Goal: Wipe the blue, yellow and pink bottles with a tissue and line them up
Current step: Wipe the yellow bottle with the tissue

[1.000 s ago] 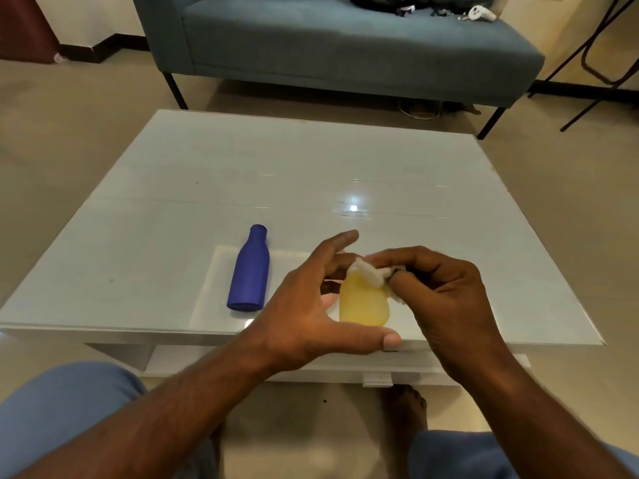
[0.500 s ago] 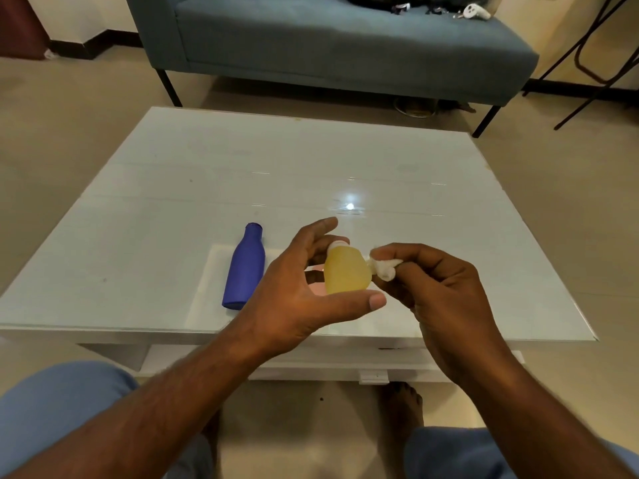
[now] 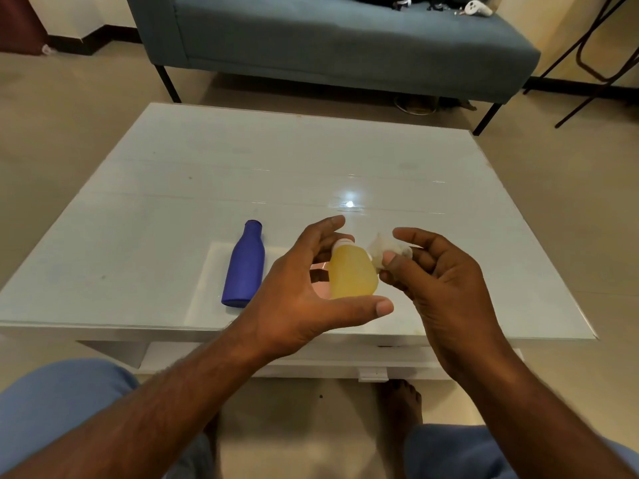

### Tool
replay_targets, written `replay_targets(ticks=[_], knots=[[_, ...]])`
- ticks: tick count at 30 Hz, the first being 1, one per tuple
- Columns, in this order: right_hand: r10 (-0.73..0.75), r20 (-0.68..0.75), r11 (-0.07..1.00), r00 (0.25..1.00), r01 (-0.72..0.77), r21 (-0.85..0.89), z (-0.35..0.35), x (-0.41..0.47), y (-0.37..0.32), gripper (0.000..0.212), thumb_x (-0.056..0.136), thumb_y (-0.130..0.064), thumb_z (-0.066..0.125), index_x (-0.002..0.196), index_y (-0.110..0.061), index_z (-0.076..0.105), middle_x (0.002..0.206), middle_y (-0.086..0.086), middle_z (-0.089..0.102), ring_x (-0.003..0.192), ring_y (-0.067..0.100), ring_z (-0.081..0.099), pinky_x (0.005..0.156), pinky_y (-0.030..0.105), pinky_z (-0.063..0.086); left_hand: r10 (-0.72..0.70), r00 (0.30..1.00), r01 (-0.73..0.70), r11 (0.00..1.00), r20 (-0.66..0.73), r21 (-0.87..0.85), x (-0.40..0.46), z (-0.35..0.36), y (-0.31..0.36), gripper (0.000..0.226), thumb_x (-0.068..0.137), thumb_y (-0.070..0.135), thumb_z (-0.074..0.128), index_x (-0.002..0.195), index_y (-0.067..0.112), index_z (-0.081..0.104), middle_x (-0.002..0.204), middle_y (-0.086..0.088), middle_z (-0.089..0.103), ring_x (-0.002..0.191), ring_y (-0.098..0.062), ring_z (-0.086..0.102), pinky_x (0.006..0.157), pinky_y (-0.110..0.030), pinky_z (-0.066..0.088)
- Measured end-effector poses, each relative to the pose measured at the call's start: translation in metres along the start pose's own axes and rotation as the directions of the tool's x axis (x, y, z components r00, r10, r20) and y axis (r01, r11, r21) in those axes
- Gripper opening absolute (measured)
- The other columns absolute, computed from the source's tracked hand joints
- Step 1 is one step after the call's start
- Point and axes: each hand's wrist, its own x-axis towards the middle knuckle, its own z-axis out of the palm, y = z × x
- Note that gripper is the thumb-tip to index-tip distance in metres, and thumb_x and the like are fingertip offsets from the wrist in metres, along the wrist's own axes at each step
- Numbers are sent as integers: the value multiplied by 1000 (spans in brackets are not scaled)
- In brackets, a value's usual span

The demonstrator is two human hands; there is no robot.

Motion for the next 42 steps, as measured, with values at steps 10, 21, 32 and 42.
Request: replay_targets(ticks=[10, 21, 32, 42], knots=[[28, -18, 1000, 999, -28, 6, 0, -1, 4, 17, 101, -14, 61, 110, -25, 69, 111, -1, 76, 93, 15, 79, 87, 33, 65, 1, 1000, -2, 999, 17, 39, -2, 2, 5, 102, 56, 62, 83, 141, 60, 27, 130, 40, 45, 115, 11, 54, 75, -1, 48], [-102, 6, 994, 995, 102, -44, 0, -3, 2, 26, 97, -10, 66, 106, -32, 76, 105, -10, 80, 103, 16, 76, 92, 35, 63, 8, 999, -10, 997, 39, 73, -2, 3, 4, 104, 58, 59, 85, 145, 56, 27, 132, 41, 43, 118, 11, 53, 77, -2, 50], [-107, 79, 993, 991, 110, -44, 2, -2, 1, 23, 99, -22, 64, 104, -41, 77, 108, -17, 80, 109, 10, 75, 93, 27, 60, 17, 999, -21, 994, 41, 107, -2, 3, 1, 107, 56, 62, 84, 146, 55, 27, 139, 35, 43, 121, 5, 53, 81, -6, 52], [-72, 88, 997, 993, 74, -13, -1, -2, -3, 38, 80, -36, 74, 116, -26, 75, 109, -8, 80, 104, 14, 77, 97, 41, 62, 76, 993, -89, 985, 92, 147, -3, -1, 0, 113, 55, 58, 89, 149, 52, 26, 139, 33, 46, 125, 6, 51, 90, -11, 53]])
